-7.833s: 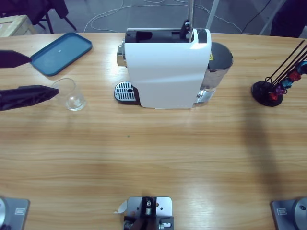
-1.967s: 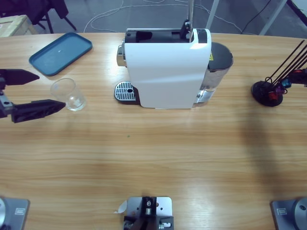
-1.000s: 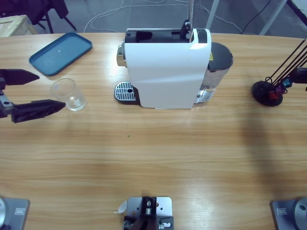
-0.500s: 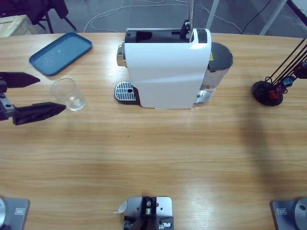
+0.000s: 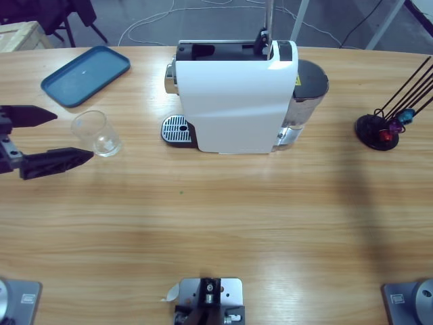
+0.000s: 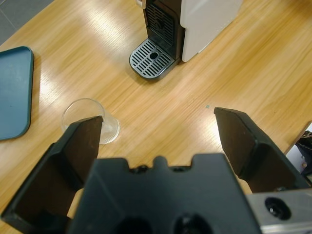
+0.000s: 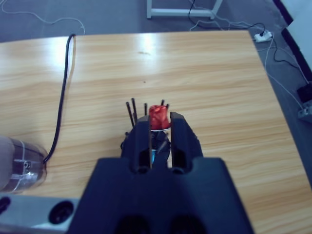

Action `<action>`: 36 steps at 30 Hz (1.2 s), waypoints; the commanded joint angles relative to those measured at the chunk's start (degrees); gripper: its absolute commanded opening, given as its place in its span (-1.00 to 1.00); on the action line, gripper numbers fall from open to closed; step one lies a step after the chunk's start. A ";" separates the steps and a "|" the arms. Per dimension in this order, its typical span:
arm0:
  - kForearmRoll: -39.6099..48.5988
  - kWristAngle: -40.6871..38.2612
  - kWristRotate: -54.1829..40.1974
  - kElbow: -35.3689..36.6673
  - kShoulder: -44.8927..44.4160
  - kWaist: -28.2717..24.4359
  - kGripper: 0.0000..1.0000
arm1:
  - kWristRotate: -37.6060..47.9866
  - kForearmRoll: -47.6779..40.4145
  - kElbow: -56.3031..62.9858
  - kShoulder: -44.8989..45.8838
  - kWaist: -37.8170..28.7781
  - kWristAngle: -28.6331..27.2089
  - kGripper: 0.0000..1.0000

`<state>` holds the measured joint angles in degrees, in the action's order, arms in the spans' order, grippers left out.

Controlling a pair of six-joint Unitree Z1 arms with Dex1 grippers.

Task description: Pour coffee

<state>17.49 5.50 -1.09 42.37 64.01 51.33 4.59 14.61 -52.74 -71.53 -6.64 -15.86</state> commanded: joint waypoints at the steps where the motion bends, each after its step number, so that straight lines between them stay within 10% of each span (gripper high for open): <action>1: -0.70 0.31 0.74 -2.21 0.24 -0.44 1.00 | -0.37 5.66 -0.85 6.46 -4.50 -1.98 -0.81; 7: -0.70 0.22 0.74 -2.12 0.24 -0.44 1.00 | 0.51 6.62 -1.14 4.07 -4.61 -2.15 -0.01; 36: -0.62 0.22 0.92 -1.94 0.64 -0.44 1.00 | 5.94 -26.04 25.32 -12.96 0.15 2.26 -0.03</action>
<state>17.47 5.49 -1.02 42.36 64.01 51.32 10.61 -9.75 -28.88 -80.27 -9.11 -14.65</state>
